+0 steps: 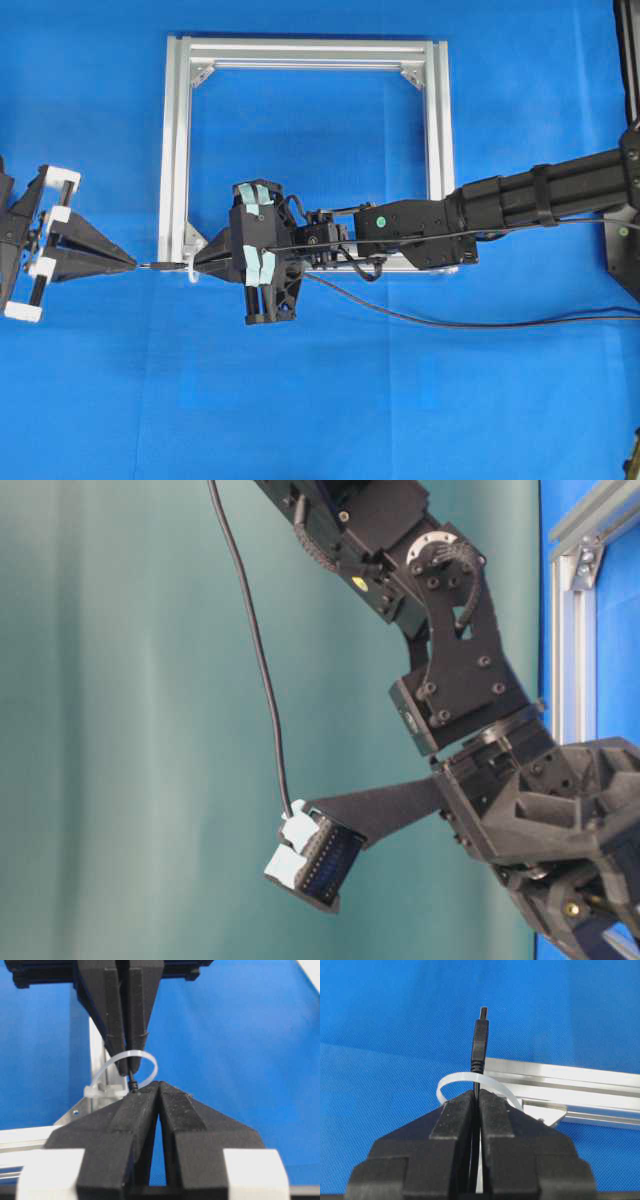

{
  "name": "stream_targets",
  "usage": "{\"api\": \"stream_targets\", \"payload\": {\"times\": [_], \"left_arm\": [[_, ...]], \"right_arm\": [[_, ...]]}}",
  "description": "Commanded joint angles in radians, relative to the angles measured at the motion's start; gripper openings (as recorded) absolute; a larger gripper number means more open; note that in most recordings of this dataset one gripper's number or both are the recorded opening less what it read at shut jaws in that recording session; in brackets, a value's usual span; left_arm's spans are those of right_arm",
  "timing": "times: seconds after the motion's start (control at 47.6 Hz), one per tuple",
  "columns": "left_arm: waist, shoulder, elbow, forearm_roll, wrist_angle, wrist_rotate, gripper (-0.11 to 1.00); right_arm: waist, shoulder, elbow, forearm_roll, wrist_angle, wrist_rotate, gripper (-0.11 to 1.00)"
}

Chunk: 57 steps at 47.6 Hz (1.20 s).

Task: Insert the wire through the string loop located on the left side.
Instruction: 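Swing the left gripper open toward the plug emerging from the loop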

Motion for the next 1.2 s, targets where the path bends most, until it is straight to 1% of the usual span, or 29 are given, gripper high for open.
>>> {"api": "stream_targets", "payload": {"times": [0.0,0.063,0.105,0.126,0.189,0.273,0.294,0.336,0.567,0.693,0.967,1.051,1.177], "left_arm": [[-0.002,0.002,-0.017,0.002,-0.003,0.002,0.11],[-0.005,0.002,-0.017,0.002,-0.003,0.002,0.26],[-0.005,0.002,-0.017,0.002,-0.003,0.000,0.39],[-0.005,0.002,-0.017,0.002,-0.002,0.000,0.47],[-0.005,0.002,-0.017,0.002,0.002,0.000,0.66],[-0.005,-0.003,-0.017,0.002,0.002,0.002,0.87],[-0.002,-0.005,-0.017,0.002,0.002,0.000,0.90],[-0.002,-0.006,-0.017,0.002,0.003,0.000,0.91],[0.008,0.032,-0.026,0.002,0.006,0.000,0.89],[0.014,0.103,-0.049,0.002,0.006,0.000,0.89],[0.014,0.311,-0.132,0.002,0.005,0.002,0.89],[0.014,0.336,-0.138,0.002,0.002,0.002,0.89],[0.014,0.333,-0.138,0.002,-0.006,0.003,0.89]], "right_arm": [[0.002,-0.020,-0.015,-0.002,-0.003,0.002,0.00],[0.002,-0.020,-0.015,0.000,-0.003,0.002,0.00],[0.002,-0.018,-0.015,-0.002,-0.003,0.002,0.00],[0.002,-0.020,-0.015,0.000,-0.003,0.002,0.00],[0.002,-0.020,-0.015,0.000,-0.005,0.003,0.00],[0.002,-0.018,-0.015,-0.002,-0.005,0.003,0.00],[0.002,-0.020,-0.015,0.000,-0.003,0.003,0.00],[0.002,-0.020,-0.015,0.000,-0.005,0.003,0.00],[0.002,-0.020,-0.015,0.000,-0.003,0.003,0.00],[0.002,-0.020,-0.015,0.000,-0.003,0.003,0.00],[0.002,-0.020,-0.014,0.000,-0.003,0.003,0.00],[0.002,-0.020,-0.012,0.000,0.000,0.003,0.00],[0.002,-0.020,-0.012,0.000,0.003,0.003,0.00]]}}
